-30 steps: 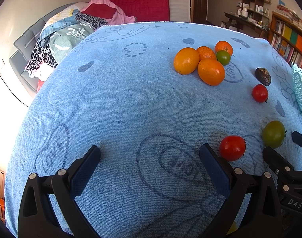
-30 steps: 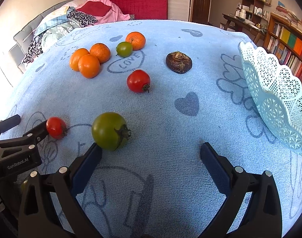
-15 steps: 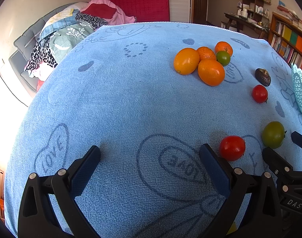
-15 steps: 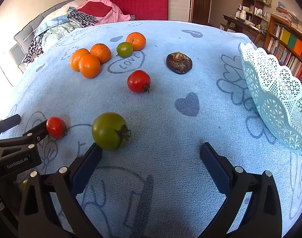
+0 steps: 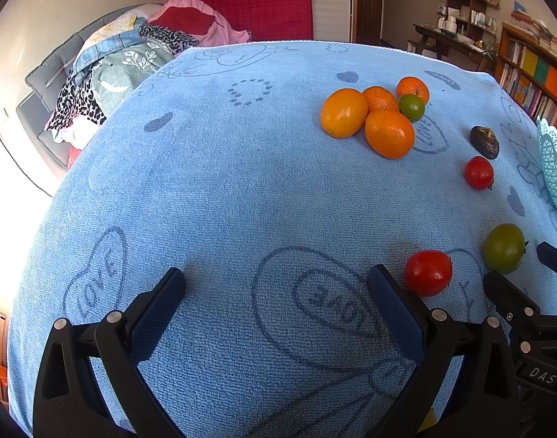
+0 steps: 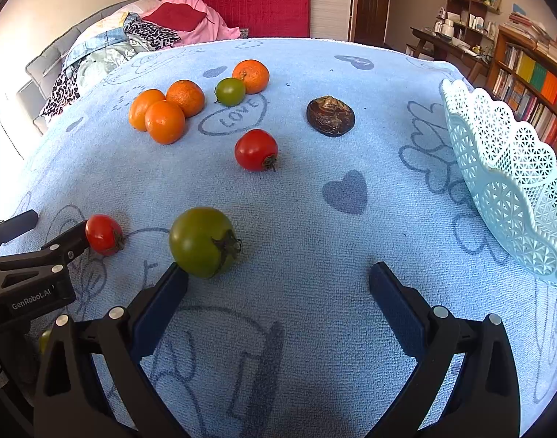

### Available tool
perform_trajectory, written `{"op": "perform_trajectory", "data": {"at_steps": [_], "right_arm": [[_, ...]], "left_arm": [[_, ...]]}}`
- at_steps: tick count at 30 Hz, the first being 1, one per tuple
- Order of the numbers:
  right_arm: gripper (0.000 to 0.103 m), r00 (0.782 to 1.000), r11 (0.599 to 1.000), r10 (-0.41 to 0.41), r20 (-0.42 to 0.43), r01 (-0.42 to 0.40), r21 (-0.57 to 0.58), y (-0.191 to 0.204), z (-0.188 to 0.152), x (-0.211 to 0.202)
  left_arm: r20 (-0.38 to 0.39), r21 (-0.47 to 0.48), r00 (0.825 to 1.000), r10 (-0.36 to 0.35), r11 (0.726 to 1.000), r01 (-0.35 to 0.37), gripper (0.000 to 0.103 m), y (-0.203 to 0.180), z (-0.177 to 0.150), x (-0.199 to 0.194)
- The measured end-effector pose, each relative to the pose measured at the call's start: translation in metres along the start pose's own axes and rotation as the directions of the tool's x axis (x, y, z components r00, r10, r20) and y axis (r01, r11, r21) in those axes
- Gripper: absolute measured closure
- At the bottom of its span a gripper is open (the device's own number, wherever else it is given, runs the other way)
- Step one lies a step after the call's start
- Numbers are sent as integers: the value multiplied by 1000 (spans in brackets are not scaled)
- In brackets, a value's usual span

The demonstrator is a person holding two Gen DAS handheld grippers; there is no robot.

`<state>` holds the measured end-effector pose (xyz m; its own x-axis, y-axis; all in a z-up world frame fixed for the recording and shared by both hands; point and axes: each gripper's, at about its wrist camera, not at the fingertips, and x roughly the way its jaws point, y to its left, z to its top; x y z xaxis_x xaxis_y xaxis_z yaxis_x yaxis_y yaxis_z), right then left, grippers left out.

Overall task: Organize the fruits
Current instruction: 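Grasp the large green tomato with the right tool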

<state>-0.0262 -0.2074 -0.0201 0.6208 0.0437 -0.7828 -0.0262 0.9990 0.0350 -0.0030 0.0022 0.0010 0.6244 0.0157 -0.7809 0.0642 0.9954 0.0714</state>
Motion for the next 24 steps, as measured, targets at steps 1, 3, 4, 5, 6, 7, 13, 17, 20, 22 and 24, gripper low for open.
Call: {"op": "perform_trajectory", "data": {"at_steps": [1, 3, 4, 5, 6, 7, 13, 17, 20, 22, 24], "right_arm": [[2, 1000, 1000, 0, 0, 0, 0, 0, 0, 0], [2, 1000, 1000, 0, 0, 0, 0, 0, 0, 0], [2, 1000, 1000, 0, 0, 0, 0, 0, 0, 0], [2, 1000, 1000, 1, 1, -1, 0, 0, 0, 0], [2, 1000, 1000, 3, 1, -3, 2, 0, 0, 0], [2, 1000, 1000, 5, 3, -5, 3, -1, 0, -1], [2, 998, 997, 55, 30, -56, 47, -9, -1, -10], [2, 994, 992, 96, 49, -99, 77, -10, 0, -16], [2, 993, 992, 98, 67, -102, 71, -6, 1, -20], [2, 992, 992, 102, 76, -108, 68, -4, 2, -22], [2, 991, 993, 100, 83, -105, 58, 0, 4, -24]], "left_arm": [[0, 0, 1000, 0, 1000, 0, 5, 0, 0, 0], [0, 0, 1000, -1, 1000, 1, 5, 0, 0, 0], [0, -1, 1000, -2, 1000, 2, 5, 0, 0, 0], [0, -2, 1000, -4, 1000, 4, 5, 0, 0, 0], [2, -3, 1000, -6, 1000, 6, 5, 0, 0, -1], [4, -2, 1000, -10, 1000, 10, 5, -1, 1, -2], [47, 20, 999, -25, 1000, 24, 5, -4, 2, -12], [74, 60, 997, -19, 998, 15, 5, -11, 2, -18], [78, 69, 997, -18, 998, 13, 5, -14, 4, -19], [77, 67, 997, -19, 998, 14, 5, -16, 6, -19], [78, 65, 997, -22, 998, 17, 5, -17, 10, -19]]}}
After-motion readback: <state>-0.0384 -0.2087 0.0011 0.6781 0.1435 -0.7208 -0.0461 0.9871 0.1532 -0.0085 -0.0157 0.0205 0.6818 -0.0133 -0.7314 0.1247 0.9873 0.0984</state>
